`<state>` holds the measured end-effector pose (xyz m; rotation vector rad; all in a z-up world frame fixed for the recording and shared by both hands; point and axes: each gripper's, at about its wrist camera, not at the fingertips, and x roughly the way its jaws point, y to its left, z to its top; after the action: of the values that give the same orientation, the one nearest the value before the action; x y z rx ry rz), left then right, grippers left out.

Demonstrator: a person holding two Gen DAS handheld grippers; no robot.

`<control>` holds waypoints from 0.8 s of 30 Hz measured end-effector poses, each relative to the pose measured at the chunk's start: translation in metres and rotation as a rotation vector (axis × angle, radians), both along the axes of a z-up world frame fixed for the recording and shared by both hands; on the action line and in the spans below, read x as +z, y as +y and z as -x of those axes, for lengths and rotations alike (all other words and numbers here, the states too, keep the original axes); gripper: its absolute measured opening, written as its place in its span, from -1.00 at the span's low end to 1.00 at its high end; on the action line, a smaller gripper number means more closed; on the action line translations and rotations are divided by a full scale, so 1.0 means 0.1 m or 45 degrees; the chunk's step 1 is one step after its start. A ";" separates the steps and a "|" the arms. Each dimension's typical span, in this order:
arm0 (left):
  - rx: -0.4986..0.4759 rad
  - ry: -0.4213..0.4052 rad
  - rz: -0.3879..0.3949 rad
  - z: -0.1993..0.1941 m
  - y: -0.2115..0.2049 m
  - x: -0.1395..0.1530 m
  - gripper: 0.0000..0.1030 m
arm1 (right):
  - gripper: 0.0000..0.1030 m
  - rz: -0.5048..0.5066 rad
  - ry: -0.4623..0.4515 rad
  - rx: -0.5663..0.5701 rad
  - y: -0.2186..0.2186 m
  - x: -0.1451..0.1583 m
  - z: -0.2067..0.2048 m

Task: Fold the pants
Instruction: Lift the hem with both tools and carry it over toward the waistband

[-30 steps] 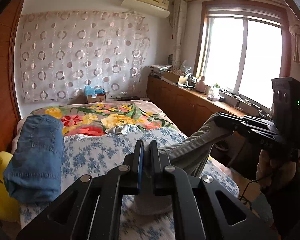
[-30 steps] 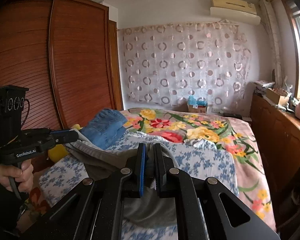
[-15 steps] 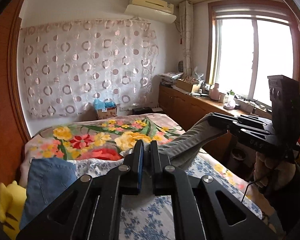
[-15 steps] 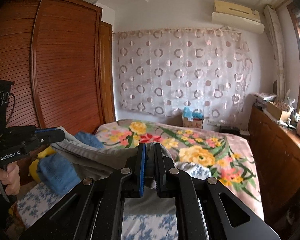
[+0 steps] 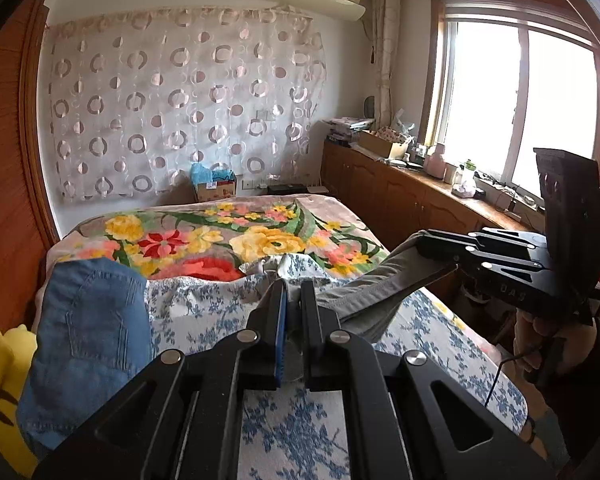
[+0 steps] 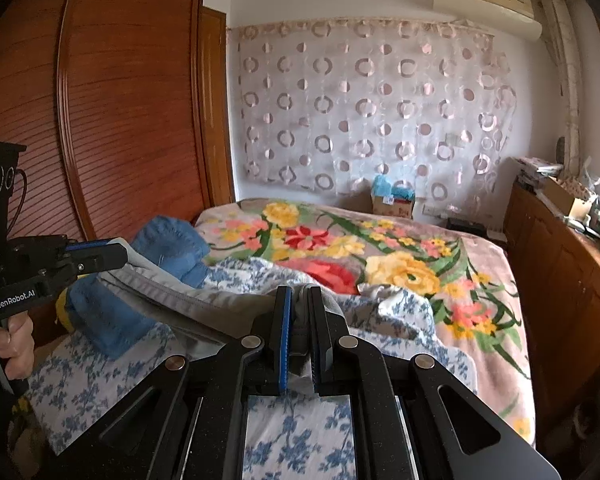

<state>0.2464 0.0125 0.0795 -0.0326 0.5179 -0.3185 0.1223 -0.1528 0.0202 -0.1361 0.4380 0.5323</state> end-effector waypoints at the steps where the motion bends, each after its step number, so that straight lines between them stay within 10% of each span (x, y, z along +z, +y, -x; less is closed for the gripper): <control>1: -0.001 0.002 -0.004 0.04 -0.01 -0.01 -0.86 | -0.85 0.003 0.004 0.001 -0.01 0.03 -0.02; 24: -0.045 0.046 -0.017 0.96 -0.09 -0.37 -0.86 | -0.84 0.046 0.094 -0.008 -0.21 0.04 0.67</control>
<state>0.1503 0.0033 0.0425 -0.0159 0.5572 -0.3497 0.0555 -0.1738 0.0238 -0.1501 0.5203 0.5245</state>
